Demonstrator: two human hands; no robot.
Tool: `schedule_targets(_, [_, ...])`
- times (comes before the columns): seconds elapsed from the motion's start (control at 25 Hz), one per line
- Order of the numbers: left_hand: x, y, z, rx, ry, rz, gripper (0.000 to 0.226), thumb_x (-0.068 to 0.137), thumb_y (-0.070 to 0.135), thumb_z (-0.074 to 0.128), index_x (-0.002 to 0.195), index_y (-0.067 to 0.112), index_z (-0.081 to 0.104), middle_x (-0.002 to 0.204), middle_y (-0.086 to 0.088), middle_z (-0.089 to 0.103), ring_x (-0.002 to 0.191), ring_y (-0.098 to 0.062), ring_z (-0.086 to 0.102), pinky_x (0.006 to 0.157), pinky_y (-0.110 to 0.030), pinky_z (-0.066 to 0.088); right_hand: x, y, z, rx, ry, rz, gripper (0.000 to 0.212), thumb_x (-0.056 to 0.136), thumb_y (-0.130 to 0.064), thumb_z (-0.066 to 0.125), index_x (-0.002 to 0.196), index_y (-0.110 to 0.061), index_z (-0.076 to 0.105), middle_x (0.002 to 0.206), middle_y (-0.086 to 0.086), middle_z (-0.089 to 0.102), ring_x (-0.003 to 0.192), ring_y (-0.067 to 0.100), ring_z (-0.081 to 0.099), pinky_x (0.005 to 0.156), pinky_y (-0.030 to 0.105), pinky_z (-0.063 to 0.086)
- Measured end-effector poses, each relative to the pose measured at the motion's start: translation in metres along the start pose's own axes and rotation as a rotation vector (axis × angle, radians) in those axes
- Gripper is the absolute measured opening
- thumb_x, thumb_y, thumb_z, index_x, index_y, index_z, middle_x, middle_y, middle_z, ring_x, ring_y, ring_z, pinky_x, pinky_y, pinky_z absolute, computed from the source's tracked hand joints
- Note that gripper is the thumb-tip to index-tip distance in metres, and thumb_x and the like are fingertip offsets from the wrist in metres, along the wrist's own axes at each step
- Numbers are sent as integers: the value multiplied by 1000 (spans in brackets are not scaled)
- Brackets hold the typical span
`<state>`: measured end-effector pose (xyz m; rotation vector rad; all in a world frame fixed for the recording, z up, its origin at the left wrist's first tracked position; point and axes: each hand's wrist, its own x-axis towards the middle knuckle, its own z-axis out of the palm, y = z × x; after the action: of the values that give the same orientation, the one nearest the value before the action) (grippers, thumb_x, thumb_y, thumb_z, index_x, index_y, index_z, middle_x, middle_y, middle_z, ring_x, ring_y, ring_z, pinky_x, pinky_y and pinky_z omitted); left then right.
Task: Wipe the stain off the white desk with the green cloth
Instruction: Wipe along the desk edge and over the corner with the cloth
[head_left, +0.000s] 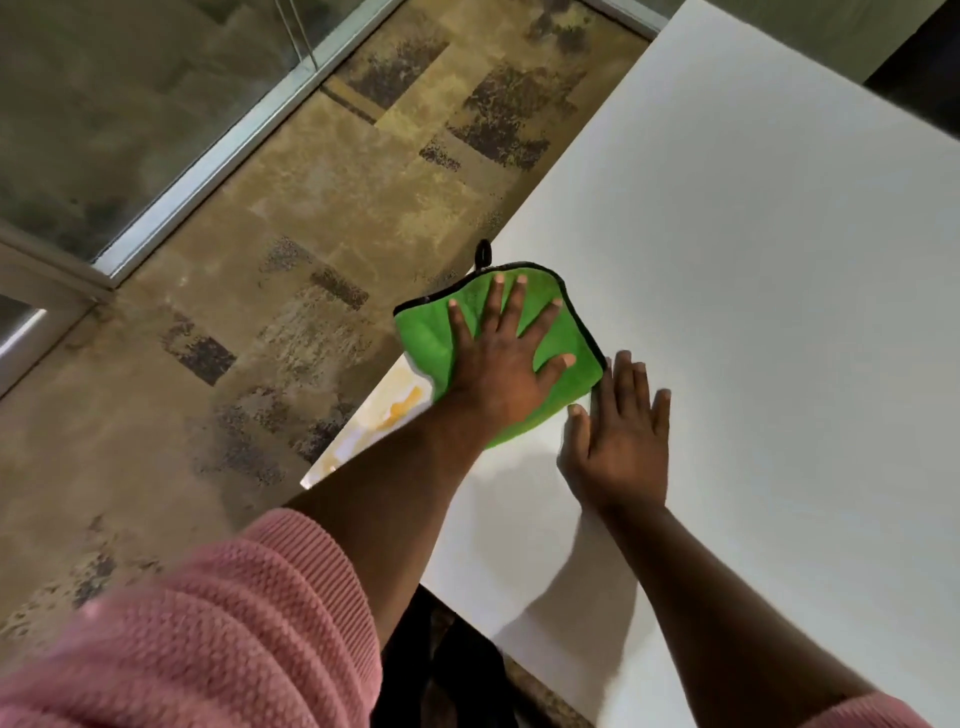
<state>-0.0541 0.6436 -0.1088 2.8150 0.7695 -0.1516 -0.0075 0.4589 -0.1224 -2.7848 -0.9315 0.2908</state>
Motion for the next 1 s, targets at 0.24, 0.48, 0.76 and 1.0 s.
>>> schedule_targets(0.24, [-49, 9, 25, -27, 211, -136, 67, 97, 70, 37, 158, 42, 34, 173, -4, 22, 161, -32, 14, 120, -73, 13, -1, 1, -3, -57, 10, -65, 75, 103, -51, 29, 166, -13, 17, 175, 13, 12, 163, 30, 7, 130, 58, 6])
schedule_targets(0.48, [-33, -1, 16, -62, 186, -168, 67, 98, 68, 39, 158, 41, 35, 173, -4, 22, 161, -31, 13, 121, -73, 12, 0, -2, -1, -59, 35, -51, 72, 104, -50, 25, 166, -13, 17, 175, 15, 11, 163, 30, 7, 129, 59, 7])
schedule_targets(0.76, [-80, 0, 32, -47, 274, -303, 67, 101, 64, 35, 162, 37, 28, 174, -5, 20, 162, -30, 13, 123, -67, 11, 0, 1, 5, -3, 47, -117, 70, 103, -44, 27, 164, -10, 17, 174, 17, 14, 161, 33, 11, 125, 67, 10])
schedule_targets(1.0, [-79, -13, 26, -26, 213, -267, 70, 100, 65, 34, 163, 35, 27, 174, -6, 18, 162, -30, 11, 122, -70, 13, -37, -40, 10, 19, 74, -163, 66, 102, -29, 32, 162, -4, 28, 173, 17, 21, 161, 33, 16, 128, 61, 10])
